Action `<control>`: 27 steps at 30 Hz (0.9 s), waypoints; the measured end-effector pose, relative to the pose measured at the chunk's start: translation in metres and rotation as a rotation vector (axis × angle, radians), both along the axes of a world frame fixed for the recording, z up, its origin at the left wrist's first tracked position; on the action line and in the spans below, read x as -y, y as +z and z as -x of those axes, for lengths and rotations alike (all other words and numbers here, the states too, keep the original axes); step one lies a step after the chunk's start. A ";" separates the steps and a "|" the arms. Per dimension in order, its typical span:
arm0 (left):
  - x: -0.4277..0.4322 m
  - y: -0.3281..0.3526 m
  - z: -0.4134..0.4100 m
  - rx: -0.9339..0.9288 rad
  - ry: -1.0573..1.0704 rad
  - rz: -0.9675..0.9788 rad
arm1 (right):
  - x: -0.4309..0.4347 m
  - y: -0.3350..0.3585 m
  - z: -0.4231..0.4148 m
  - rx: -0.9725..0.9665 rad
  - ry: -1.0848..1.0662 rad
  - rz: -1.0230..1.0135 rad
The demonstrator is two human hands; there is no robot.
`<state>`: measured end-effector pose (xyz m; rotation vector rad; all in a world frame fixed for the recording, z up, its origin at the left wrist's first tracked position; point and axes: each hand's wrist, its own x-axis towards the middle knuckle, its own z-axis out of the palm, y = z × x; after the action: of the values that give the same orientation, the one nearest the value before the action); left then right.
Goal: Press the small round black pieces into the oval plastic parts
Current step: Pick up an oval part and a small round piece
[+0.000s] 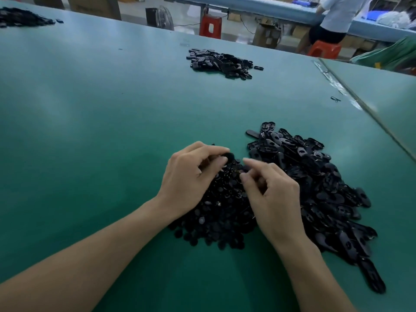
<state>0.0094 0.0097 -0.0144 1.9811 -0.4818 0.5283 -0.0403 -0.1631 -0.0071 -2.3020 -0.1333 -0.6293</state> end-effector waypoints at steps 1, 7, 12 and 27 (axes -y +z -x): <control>0.000 0.000 -0.001 -0.013 0.028 0.036 | 0.000 0.000 0.000 -0.004 -0.003 0.064; -0.001 0.003 -0.002 -0.078 0.046 0.189 | -0.007 0.000 -0.003 -0.130 -0.004 0.327; -0.001 0.002 -0.001 -0.082 0.017 0.152 | -0.009 0.000 -0.004 -0.159 -0.023 0.295; 0.001 0.005 0.001 -0.197 0.005 0.224 | -0.012 0.001 -0.003 -0.155 0.001 0.267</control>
<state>0.0085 0.0085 -0.0095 1.7969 -0.2820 0.3687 -0.0375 -0.1509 -0.0061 -2.5976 -0.1525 -0.4518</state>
